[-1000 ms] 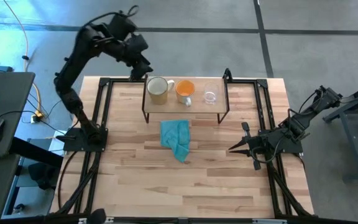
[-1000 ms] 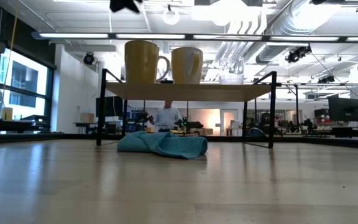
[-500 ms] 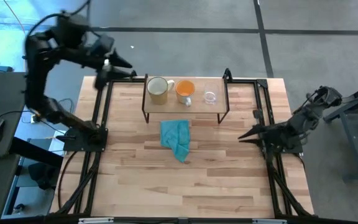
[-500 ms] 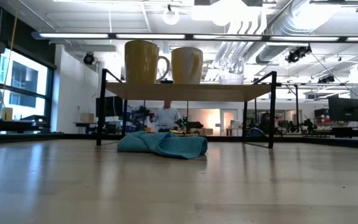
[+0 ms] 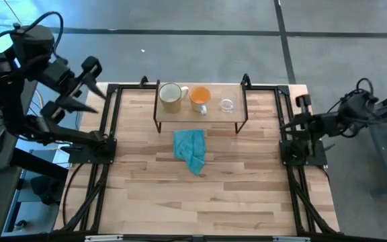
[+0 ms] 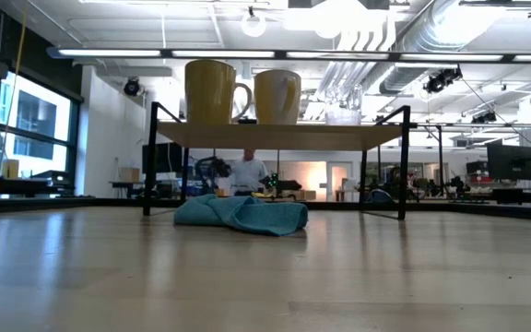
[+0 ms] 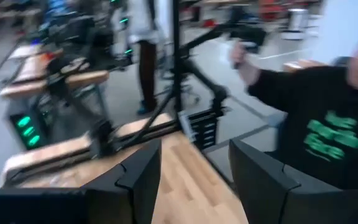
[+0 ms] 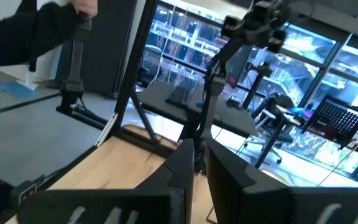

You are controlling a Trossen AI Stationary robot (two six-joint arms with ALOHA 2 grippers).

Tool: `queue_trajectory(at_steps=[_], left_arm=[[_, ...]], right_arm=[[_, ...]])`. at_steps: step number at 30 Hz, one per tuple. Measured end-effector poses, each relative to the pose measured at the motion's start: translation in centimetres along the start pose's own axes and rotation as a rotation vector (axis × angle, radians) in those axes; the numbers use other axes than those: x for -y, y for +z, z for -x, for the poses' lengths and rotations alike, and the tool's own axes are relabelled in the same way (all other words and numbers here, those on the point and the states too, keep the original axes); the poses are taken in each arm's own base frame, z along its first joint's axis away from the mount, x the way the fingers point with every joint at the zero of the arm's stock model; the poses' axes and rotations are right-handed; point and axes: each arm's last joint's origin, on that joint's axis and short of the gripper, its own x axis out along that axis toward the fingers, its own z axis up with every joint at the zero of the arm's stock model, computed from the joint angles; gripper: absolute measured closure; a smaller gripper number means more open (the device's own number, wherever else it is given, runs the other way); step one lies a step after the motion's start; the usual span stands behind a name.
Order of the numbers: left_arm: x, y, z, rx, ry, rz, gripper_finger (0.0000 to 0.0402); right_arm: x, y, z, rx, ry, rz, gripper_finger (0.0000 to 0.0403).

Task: Stack small to large cups/mugs on shelf
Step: Return to Home Position

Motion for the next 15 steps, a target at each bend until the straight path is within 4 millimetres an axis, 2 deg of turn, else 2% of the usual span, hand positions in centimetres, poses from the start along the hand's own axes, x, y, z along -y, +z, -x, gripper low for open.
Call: queue_trajectory(at_steps=[6,15], left_arm=[[-0.2,-1.6,-0.6,-0.006,-0.068,-0.008,0.0224],[-2.9,-3.4,-2.3,-0.017,-0.087,0.045,0.0224]], right_arm=[[1.2,1.5,1.3,0.046,-0.018,-0.017,0.037],[1.8,2.4,2.4,0.08,0.081,-0.013,0.037]])
